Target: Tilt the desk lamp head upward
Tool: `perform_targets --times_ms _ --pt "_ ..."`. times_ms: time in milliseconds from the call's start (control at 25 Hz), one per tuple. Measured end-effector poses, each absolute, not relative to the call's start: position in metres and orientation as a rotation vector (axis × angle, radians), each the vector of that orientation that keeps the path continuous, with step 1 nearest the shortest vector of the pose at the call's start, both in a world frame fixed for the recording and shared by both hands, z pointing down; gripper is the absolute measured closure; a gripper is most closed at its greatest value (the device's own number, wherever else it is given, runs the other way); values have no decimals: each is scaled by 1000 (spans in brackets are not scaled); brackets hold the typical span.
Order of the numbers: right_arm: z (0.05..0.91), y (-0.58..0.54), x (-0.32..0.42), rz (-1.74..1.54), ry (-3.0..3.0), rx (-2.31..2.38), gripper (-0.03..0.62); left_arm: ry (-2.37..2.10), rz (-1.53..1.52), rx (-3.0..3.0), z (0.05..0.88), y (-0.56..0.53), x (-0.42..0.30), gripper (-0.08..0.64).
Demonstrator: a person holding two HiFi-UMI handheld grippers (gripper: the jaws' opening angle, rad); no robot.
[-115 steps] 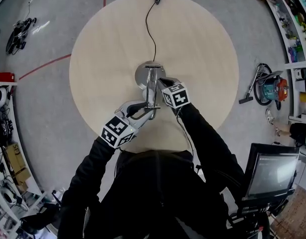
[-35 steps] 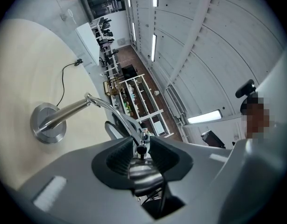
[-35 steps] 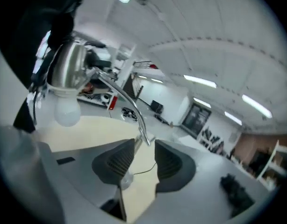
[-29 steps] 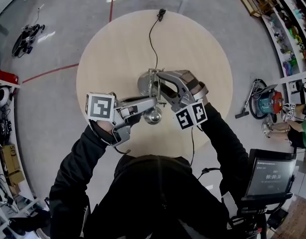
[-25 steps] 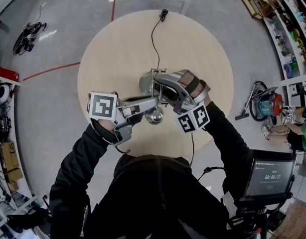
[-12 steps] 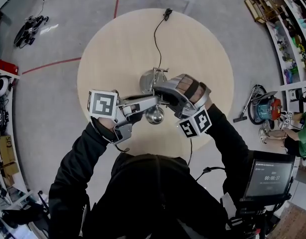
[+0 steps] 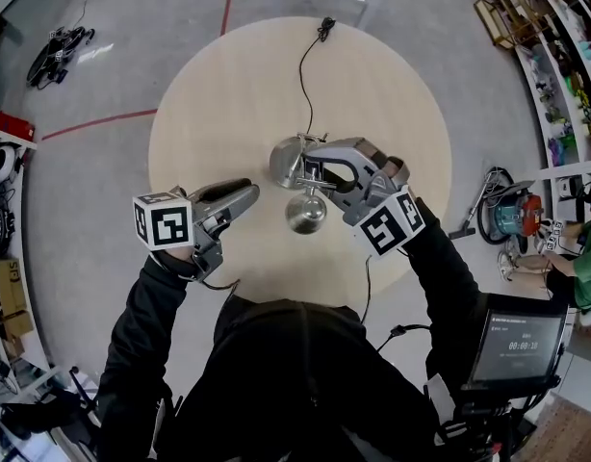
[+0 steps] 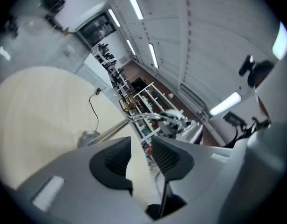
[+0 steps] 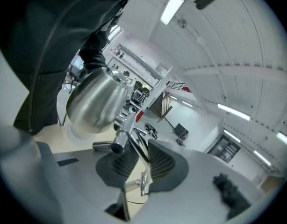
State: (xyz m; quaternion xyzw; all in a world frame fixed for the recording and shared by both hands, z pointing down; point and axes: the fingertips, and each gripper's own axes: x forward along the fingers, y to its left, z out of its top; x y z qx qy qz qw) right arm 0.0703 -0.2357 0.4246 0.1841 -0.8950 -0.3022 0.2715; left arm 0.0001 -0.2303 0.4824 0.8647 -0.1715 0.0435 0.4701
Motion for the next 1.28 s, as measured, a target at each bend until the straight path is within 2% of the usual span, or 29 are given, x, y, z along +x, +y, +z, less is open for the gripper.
perform_targets --times_ms 160,600,840,1280 --pt "411 -250 72 -648 -2526 492 534 -514 342 2354 503 -239 13 416" --pt "397 -280 80 -237 -2718 493 532 -489 520 2406 557 -231 56 414" --pt "397 -294 93 19 -2775 473 531 -429 528 2366 573 -207 61 416" --pt "395 -315 101 279 -2834 402 525 -468 467 2311 573 -204 47 416"
